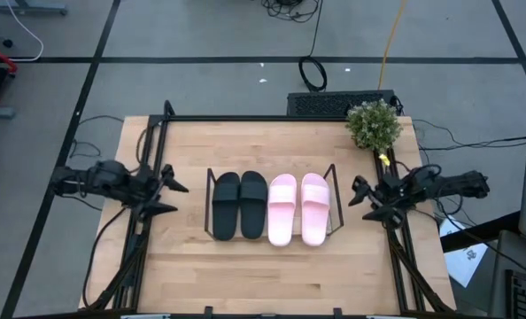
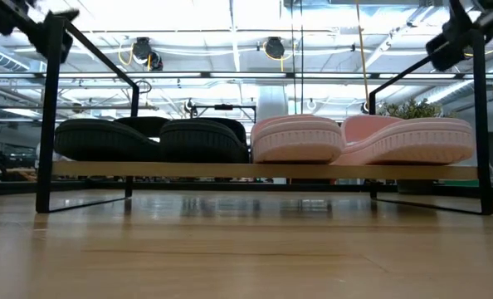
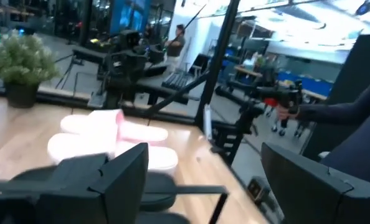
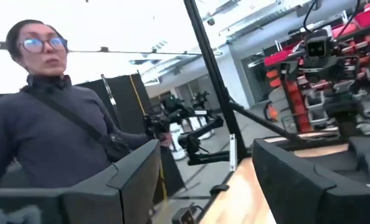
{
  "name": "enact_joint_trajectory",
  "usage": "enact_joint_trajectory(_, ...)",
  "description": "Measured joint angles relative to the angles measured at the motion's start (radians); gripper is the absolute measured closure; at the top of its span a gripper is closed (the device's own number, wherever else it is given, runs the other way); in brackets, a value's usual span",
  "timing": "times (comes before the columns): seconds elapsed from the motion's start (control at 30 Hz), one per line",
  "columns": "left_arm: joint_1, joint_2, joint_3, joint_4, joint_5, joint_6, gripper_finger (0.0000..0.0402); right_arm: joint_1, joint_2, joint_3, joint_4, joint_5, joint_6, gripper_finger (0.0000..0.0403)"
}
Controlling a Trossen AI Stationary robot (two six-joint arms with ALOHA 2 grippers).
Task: Pick and place slides into the shelf
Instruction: Return to Home Position
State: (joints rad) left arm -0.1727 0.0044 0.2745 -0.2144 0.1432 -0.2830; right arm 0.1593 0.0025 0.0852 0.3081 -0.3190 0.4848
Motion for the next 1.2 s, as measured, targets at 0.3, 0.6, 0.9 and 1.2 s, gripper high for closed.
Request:
enact_joint_trajectory(0.3,0.0,0.0,-0.026,-0.179,-0.139,0.005,0.0094,-0.001,0.0,-0.054,0.041,0.027,-0.104,0.0156)
enact_joint_trajectory(0.6,0.001,0.0,-0.026,-0.258,-0.17,0.003,0.0094,-0.031,0.0,-0.056,-0.048,0.084,-0.112,0.0156)
enact_joint_trajectory(0.9,0.001,0.0,-0.026,-0.275,-0.175,-0.033,0.0094,-0.055,0.0,-0.057,-0.045,0.082,-0.112,0.0156)
enact_joint_trajectory(1.2,0.001,0.0,-0.03,-0.211,-0.219,0.001,0.0094,-0.055,0.0,-0.058,-0.044,0.082,-0.112,0.0156)
